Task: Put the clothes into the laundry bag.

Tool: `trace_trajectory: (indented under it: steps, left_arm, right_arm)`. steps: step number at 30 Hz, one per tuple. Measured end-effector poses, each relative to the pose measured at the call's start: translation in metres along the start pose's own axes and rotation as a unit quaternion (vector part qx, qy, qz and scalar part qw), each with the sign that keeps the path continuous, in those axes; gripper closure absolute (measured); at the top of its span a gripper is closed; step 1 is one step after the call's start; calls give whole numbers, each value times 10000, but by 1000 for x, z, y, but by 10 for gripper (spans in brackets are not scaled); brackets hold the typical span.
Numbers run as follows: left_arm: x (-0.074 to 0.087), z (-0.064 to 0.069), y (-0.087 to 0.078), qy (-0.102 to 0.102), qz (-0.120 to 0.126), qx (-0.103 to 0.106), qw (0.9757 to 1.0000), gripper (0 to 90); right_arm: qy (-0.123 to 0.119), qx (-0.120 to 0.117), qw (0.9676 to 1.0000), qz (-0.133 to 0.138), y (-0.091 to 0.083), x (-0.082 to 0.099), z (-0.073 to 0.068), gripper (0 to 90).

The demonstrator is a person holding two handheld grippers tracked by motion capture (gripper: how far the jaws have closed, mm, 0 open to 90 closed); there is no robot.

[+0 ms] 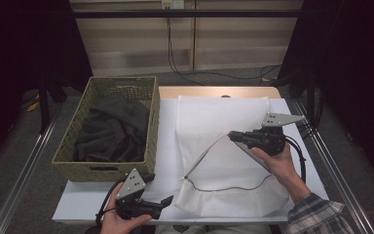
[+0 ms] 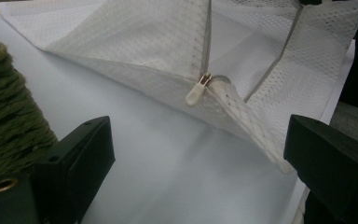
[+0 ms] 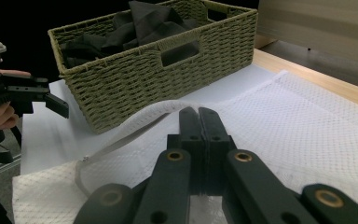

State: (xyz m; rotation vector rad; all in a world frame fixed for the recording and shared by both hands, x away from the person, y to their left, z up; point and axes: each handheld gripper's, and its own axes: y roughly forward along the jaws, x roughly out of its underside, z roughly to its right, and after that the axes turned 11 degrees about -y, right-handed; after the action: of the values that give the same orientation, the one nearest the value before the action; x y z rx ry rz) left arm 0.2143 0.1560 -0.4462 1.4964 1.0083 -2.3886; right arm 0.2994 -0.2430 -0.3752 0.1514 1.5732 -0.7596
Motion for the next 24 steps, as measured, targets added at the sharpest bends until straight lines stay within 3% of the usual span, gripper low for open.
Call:
trace_trajectory:
  steps: [12, 16, 24]
  left_arm:
    - [-35, 1, -19, 228, 27, 44, 9997, 84]
    - [-50, -2, -22, 259, -94, 82, 9996, 85]
    - [-78, -15, -27, 284, 43, -104, 9995, 70]
  right_arm:
    - [-17, -21, 9999, -115, 1, 3, 0, 900]
    - [3, -31, 9999, -107, 2, 4, 1, 900]
    - [5, -40, 9999, -116, 2, 4, 1, 900]
